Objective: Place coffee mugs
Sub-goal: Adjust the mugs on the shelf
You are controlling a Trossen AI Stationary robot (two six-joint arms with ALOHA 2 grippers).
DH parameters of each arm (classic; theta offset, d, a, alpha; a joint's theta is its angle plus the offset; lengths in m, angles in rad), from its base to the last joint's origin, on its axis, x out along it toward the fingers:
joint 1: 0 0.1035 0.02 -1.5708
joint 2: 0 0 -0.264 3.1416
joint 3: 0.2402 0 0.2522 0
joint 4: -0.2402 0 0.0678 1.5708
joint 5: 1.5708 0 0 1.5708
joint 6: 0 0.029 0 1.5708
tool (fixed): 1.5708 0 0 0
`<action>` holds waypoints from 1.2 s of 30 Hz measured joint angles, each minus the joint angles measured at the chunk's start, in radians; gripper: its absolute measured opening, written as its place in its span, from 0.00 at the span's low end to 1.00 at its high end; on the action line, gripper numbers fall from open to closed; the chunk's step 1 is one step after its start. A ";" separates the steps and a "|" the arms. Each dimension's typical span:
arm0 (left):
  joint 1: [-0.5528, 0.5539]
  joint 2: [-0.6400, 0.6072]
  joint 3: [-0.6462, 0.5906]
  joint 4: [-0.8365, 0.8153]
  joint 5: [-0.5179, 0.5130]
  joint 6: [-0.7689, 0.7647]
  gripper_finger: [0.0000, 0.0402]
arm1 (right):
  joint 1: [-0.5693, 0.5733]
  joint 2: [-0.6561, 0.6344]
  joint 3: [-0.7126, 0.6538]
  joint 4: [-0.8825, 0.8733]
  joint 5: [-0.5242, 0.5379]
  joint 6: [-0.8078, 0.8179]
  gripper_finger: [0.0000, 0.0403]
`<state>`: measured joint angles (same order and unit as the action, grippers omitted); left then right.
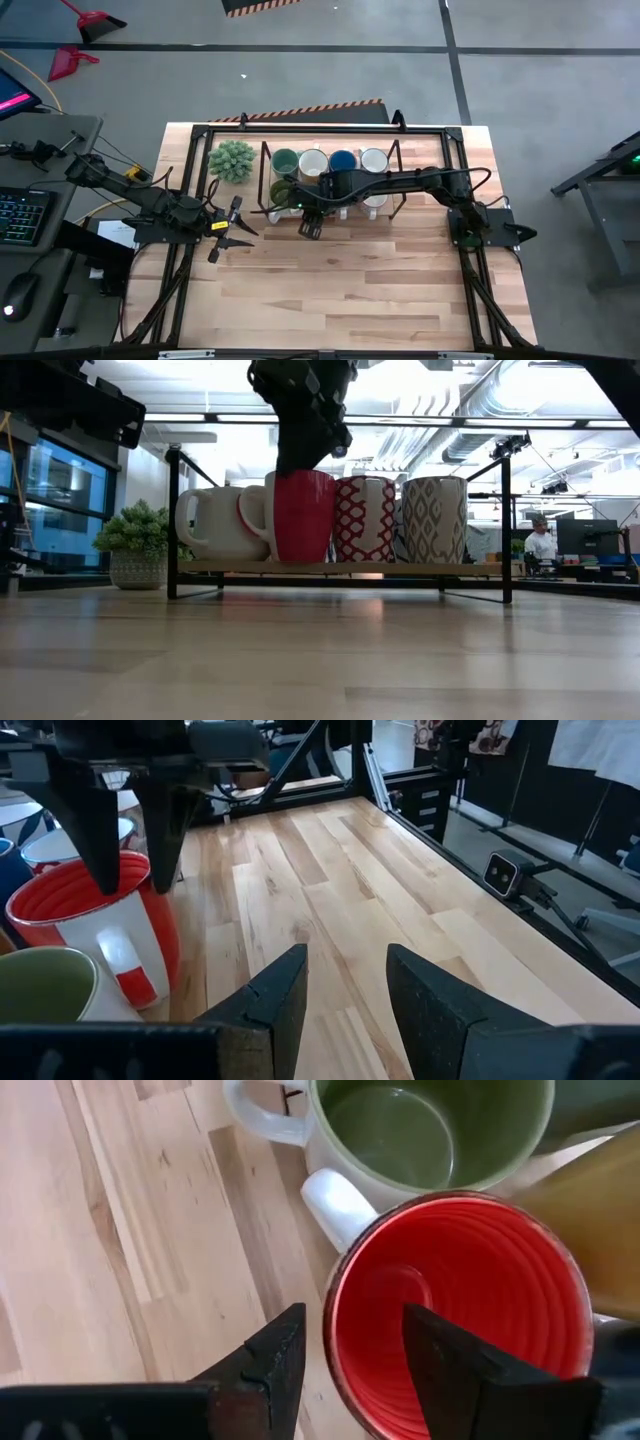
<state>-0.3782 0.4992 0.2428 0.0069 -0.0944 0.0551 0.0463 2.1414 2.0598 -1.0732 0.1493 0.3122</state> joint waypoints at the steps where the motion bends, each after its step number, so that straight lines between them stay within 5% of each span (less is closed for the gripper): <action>1: 0.000 0.000 0.000 0.000 0.000 0.000 0.32 | 0.000 0.000 0.000 -0.001 0.000 0.000 0.36; 36: 0.000 0.000 0.000 0.015 0.001 -0.021 0.32 | 0.000 0.024 0.000 -0.015 -0.008 -0.160 0.10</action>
<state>-0.3785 0.4992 0.2428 0.0219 -0.0937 0.0344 0.0460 2.1658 2.0598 -1.0885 0.1416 0.1521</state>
